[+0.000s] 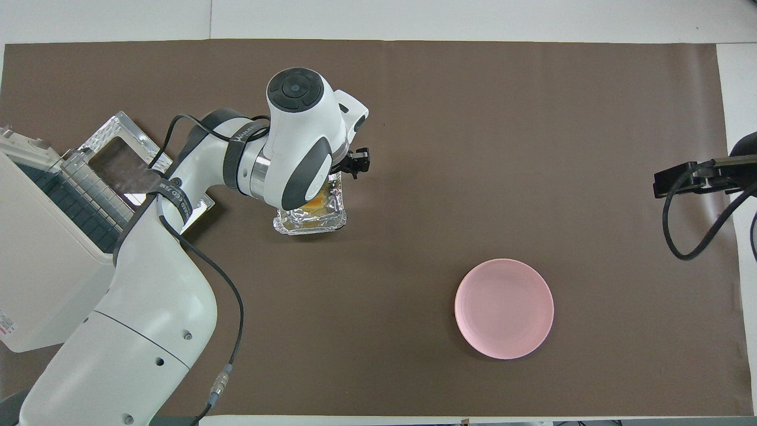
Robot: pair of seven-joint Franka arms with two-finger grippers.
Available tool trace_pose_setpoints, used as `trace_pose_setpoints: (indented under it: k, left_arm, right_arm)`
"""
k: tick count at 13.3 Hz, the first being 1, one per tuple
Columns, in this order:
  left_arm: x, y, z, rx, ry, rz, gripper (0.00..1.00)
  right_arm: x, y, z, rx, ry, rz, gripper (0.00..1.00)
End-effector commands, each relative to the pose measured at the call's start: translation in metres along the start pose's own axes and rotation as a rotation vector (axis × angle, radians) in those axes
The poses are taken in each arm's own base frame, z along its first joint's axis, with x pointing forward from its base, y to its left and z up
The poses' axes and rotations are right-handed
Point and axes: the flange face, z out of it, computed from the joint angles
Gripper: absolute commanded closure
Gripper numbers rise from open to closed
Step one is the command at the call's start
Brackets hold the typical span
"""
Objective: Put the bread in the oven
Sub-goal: 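Carry the foil tray toward the open oven with the left gripper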
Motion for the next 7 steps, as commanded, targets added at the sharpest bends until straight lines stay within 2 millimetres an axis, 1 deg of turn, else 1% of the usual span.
trace_pose_setpoints:
  k: [1,3,4,5,6,7]
  left_arm:
    - [-0.006,-0.008,-0.002,0.014,0.004,-0.027,1.0]
    - [-0.007,-0.006,-0.007,0.009,-0.009,-0.096,1.0]
    - [-0.008,-0.004,-0.014,0.011,-0.03,-0.116,1.0]
    - [-0.002,-0.009,-0.028,0.023,-0.054,-0.13,1.0]
    - [0.006,-0.02,-0.045,0.047,-0.065,-0.168,1.0]
    - [0.013,-0.034,-0.057,0.074,-0.061,-0.241,1.0]
  right_arm:
    - [-0.002,-0.004,-0.002,0.001,-0.014,0.0,0.0]
    - [-0.001,-0.005,-0.001,0.059,-0.013,0.053,0.0]
    - [-0.001,-0.005,-0.001,0.073,-0.013,0.074,0.0]
    - [-0.002,-0.005,-0.002,0.073,-0.01,0.072,0.0]
    - [-0.001,-0.006,-0.002,0.076,-0.007,0.074,0.0]
    - [-0.001,-0.006,-0.002,0.078,-0.004,0.074,0.0]
